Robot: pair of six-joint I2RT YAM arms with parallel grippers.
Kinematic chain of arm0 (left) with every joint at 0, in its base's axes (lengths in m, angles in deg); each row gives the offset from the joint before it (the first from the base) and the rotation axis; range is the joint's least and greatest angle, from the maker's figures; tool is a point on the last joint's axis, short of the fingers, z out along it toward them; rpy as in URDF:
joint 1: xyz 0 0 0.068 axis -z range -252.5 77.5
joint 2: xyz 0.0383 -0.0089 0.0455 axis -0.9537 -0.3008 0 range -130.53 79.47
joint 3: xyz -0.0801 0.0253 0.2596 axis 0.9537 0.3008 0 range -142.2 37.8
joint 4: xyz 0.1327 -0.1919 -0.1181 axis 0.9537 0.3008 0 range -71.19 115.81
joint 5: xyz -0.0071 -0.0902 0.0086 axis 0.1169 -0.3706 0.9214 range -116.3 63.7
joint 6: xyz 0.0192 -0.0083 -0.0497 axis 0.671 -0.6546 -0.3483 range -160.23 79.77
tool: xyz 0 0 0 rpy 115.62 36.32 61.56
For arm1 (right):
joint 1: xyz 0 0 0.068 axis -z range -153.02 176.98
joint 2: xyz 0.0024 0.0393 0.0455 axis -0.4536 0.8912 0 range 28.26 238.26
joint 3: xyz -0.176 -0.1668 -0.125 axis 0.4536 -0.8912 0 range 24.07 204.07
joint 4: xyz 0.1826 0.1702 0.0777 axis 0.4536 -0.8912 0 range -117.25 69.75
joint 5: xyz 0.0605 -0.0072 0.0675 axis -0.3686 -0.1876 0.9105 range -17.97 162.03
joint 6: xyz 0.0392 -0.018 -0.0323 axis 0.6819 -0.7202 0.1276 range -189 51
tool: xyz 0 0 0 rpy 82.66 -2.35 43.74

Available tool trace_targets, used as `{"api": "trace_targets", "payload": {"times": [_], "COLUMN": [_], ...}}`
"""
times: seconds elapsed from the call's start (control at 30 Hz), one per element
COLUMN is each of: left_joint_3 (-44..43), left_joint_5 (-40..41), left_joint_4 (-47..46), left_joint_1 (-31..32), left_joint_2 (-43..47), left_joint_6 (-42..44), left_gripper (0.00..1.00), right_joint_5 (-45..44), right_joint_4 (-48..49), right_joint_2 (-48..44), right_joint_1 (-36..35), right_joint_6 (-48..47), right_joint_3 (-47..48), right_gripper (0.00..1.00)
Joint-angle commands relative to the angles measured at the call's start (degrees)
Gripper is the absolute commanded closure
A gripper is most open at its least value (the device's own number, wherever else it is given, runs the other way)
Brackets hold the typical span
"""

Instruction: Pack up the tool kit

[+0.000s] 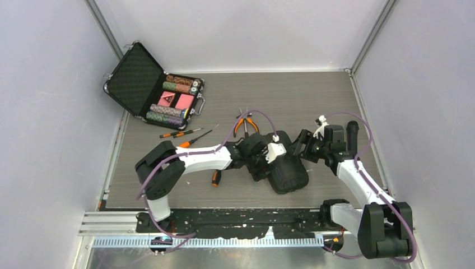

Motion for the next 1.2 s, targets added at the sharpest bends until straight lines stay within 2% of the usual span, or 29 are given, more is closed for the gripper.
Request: {"api": "trace_targets", "payload": {"times": [0.0,0.13,0.37,0.6,0.9,1.17], "left_joint_3": [-2.13,-1.99,-0.83,2.01,0.52,-9.51], "left_joint_5": [-3.11,-2.80,-2.26,-0.30,1.06,1.31], "left_joint_4": [-0.45,-1.41,-2.38,-0.84,5.72,9.63], "left_joint_1": [0.23,0.26,0.15,-0.02,-0.22,-0.18], "left_joint_2": [-1.50,-2.20,-0.77,6.80,15.01,12.26], "left_joint_6": [-0.60,-1.24,-1.12,-0.56,0.55,0.95], "left_gripper": [0.35,0.41,0.69,0.90,0.92,0.91], "right_joint_5": [1.06,0.47,0.28,0.16,0.53,-6.93], "right_joint_4": [1.54,0.79,0.24,-1.26,-4.76,-11.70], "right_joint_2": [-2.57,-3.24,-3.37,-4.73,-9.25,-17.00], "right_joint_1": [-0.18,-0.14,-0.15,-0.18,-0.27,-0.26], "right_joint_6": [1.16,0.50,-0.38,-1.10,-2.40,-4.10], "right_joint_3": [-0.36,0.24,0.38,0.77,2.29,9.89], "right_gripper": [0.26,0.26,0.27,0.28,0.28,0.24]}}
